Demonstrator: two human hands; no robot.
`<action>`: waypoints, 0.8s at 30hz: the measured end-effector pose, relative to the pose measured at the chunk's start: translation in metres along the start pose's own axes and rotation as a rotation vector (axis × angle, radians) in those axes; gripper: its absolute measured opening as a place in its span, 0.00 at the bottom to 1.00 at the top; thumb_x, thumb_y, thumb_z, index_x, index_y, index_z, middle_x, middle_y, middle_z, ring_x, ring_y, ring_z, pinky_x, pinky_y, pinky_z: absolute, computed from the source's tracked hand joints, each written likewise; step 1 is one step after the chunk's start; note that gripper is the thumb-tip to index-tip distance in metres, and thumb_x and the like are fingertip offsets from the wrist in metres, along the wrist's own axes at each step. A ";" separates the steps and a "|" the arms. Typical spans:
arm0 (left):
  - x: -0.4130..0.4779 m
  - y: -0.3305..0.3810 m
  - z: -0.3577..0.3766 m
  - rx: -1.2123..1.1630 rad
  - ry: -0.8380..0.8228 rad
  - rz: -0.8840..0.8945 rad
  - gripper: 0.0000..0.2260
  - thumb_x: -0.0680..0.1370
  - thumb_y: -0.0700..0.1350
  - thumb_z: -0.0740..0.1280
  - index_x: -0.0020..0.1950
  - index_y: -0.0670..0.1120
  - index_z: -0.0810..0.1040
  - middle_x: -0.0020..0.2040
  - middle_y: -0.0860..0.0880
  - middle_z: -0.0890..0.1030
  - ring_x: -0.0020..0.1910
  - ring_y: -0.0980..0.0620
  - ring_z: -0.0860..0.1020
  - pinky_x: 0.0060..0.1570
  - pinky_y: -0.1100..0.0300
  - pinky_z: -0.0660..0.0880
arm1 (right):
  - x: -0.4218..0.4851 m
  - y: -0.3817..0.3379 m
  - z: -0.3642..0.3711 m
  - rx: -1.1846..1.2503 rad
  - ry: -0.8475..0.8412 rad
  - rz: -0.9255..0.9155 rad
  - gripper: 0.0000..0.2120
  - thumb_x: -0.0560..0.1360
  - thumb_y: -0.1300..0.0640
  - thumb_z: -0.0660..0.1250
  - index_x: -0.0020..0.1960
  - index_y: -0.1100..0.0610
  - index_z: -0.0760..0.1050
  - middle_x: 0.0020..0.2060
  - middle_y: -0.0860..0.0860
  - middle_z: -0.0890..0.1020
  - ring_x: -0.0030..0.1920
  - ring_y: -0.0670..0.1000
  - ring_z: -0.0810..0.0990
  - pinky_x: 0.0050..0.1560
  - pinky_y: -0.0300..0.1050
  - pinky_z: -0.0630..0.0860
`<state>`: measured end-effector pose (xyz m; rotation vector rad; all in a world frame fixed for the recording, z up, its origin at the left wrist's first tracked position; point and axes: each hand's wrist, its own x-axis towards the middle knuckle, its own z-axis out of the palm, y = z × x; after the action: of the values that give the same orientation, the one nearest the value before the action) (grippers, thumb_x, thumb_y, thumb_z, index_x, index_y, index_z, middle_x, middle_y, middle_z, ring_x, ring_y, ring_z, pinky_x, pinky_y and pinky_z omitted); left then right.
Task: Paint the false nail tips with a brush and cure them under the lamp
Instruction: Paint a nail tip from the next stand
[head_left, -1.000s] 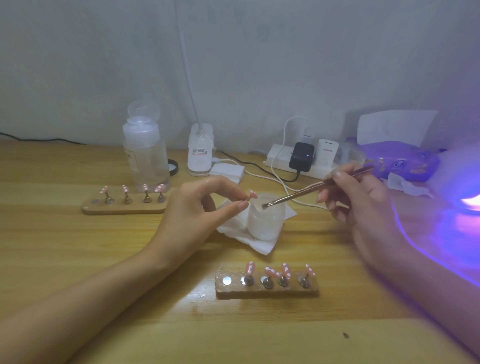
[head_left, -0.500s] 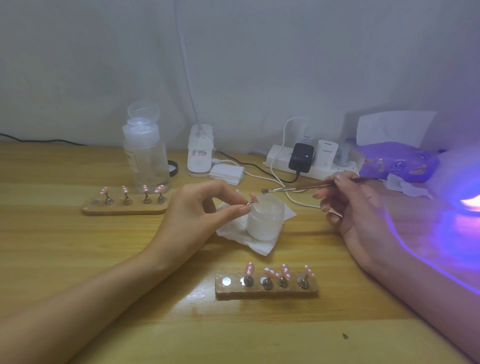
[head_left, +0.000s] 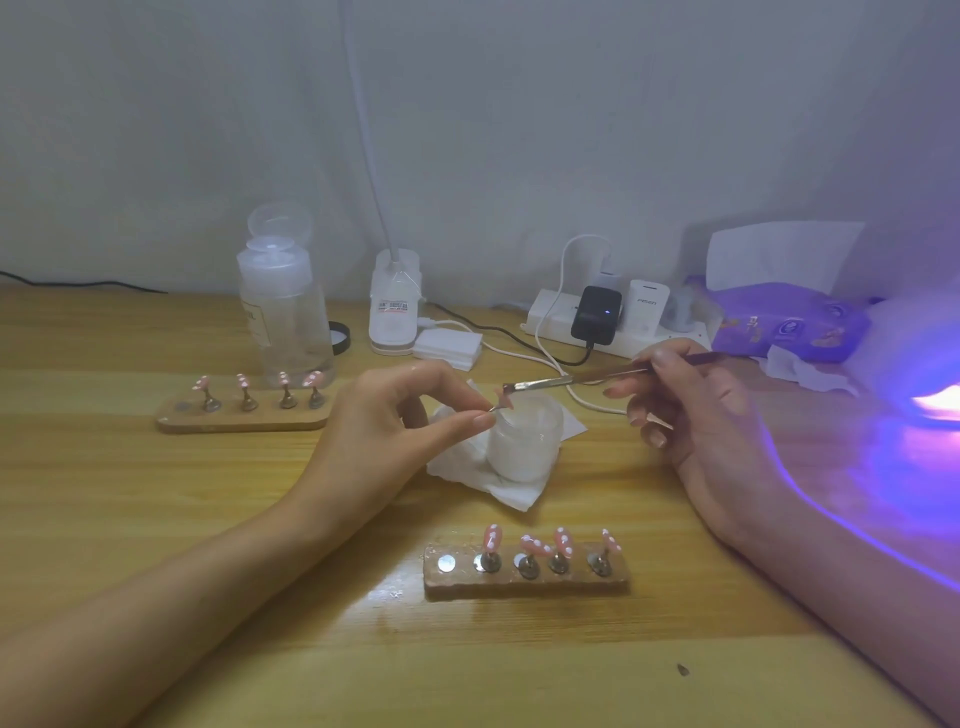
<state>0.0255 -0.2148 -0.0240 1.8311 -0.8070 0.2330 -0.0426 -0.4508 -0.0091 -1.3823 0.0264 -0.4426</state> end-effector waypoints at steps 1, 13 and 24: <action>0.000 0.000 0.000 -0.003 0.000 0.002 0.03 0.71 0.52 0.74 0.41 0.54 0.84 0.39 0.62 0.83 0.28 0.59 0.72 0.29 0.72 0.67 | 0.000 0.000 0.001 -0.024 -0.010 -0.002 0.06 0.77 0.52 0.64 0.42 0.53 0.75 0.35 0.53 0.85 0.29 0.45 0.75 0.26 0.34 0.67; -0.001 0.000 0.000 0.013 0.002 0.031 0.04 0.72 0.51 0.75 0.41 0.53 0.84 0.36 0.64 0.81 0.26 0.59 0.70 0.30 0.73 0.66 | 0.000 0.003 0.000 -0.076 0.042 -0.002 0.11 0.81 0.59 0.60 0.40 0.52 0.73 0.31 0.52 0.83 0.26 0.44 0.71 0.24 0.35 0.62; -0.001 -0.003 0.000 0.031 -0.002 0.064 0.02 0.73 0.47 0.75 0.42 0.52 0.84 0.27 0.64 0.75 0.25 0.59 0.66 0.29 0.73 0.63 | 0.001 0.002 -0.001 -0.035 0.041 0.001 0.09 0.82 0.58 0.60 0.42 0.53 0.72 0.33 0.52 0.84 0.24 0.44 0.70 0.22 0.32 0.61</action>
<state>0.0270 -0.2136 -0.0266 1.8363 -0.8686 0.2861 -0.0412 -0.4519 -0.0109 -1.4076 0.0682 -0.4717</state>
